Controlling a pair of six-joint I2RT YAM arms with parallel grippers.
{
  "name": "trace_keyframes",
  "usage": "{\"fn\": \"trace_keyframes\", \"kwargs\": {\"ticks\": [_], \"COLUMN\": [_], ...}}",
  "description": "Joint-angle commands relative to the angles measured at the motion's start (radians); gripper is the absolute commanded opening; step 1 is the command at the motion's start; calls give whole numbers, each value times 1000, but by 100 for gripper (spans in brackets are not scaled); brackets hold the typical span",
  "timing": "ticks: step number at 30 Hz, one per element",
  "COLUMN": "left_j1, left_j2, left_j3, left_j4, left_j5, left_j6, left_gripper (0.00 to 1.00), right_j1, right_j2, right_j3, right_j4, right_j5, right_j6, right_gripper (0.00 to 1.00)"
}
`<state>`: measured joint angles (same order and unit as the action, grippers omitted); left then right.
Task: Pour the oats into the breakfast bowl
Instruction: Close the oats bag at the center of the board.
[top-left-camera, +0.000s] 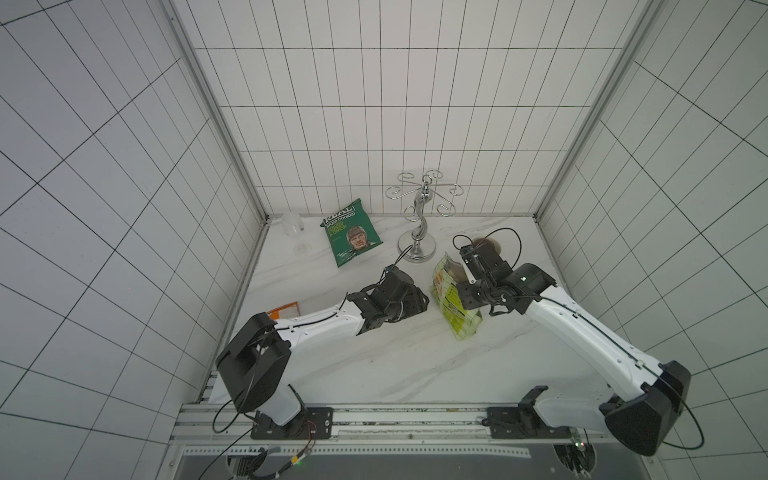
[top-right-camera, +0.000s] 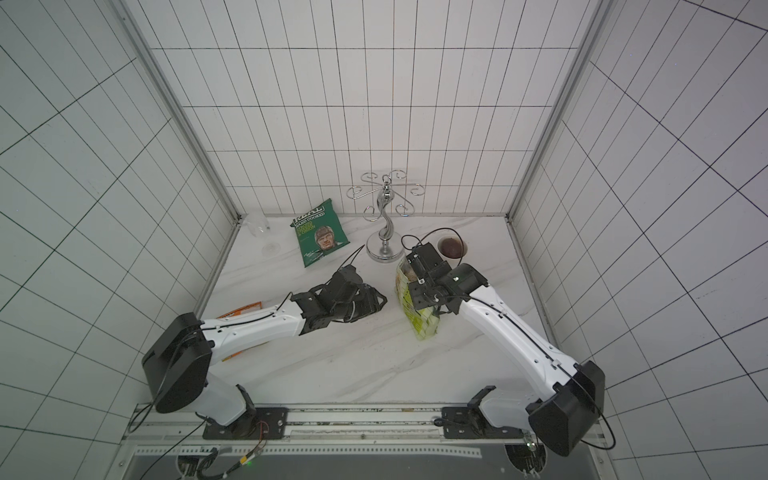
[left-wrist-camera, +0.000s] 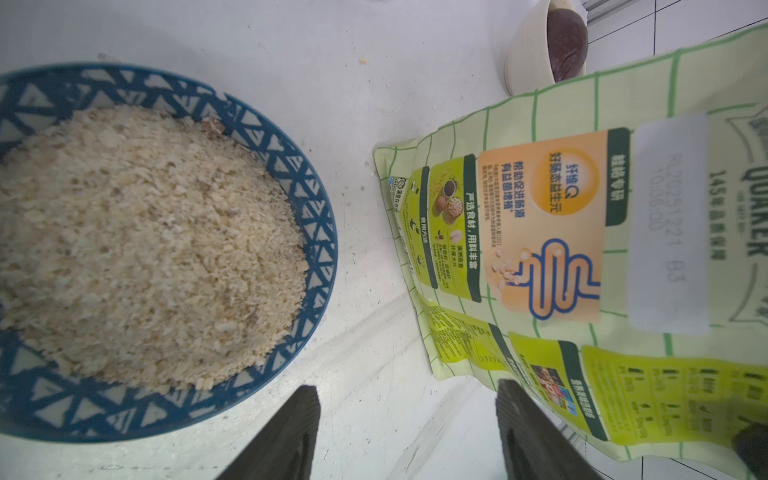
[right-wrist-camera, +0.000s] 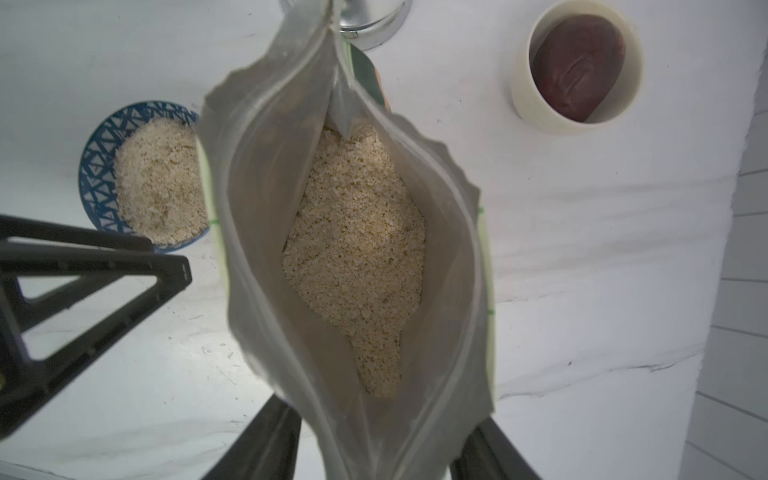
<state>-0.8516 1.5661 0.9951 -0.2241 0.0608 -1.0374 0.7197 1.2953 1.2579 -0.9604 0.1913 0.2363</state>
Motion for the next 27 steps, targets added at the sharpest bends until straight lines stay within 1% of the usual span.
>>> {"fn": "trace_keyframes", "kwargs": {"ticks": [1, 4, 5, 16, 17, 19, 21, 24, 27], "left_j1": [-10, -15, -18, -50, -52, -57, -62, -66, -72], "left_j2": [29, 43, 45, 85, 90, 99, 107, 112, 116], "left_j3": [42, 58, 64, 110, 113, 117, 121, 125, 130], "left_j4": [40, 45, 48, 49, 48, 50, 50, 51, 51], "left_j5": [4, 5, 4, -21, -21, -22, -22, -22, -24], "left_j6": [-12, -21, -23, -47, -49, -52, -57, -58, -58], "left_gripper": [69, 69, 69, 69, 69, 69, 69, 69, 69], "right_j1": [-6, -6, -6, -6, -6, -6, -8, -8, -8], "right_j2": [15, 3, -4, -101, -101, -91, -76, -51, -14], "right_j3": [46, 52, 51, -22, -31, -44, -44, -26, 3], "right_j4": [-34, -45, -48, -80, -80, -80, -78, -63, -51], "right_j5": [-11, -30, -36, -95, -91, -66, -46, -38, -40], "right_j6": [-20, -20, -20, 11, 11, 11, 8, -2, -11], "right_gripper": [33, 5, 0, 0, 5, 26, 40, 44, 44]}}
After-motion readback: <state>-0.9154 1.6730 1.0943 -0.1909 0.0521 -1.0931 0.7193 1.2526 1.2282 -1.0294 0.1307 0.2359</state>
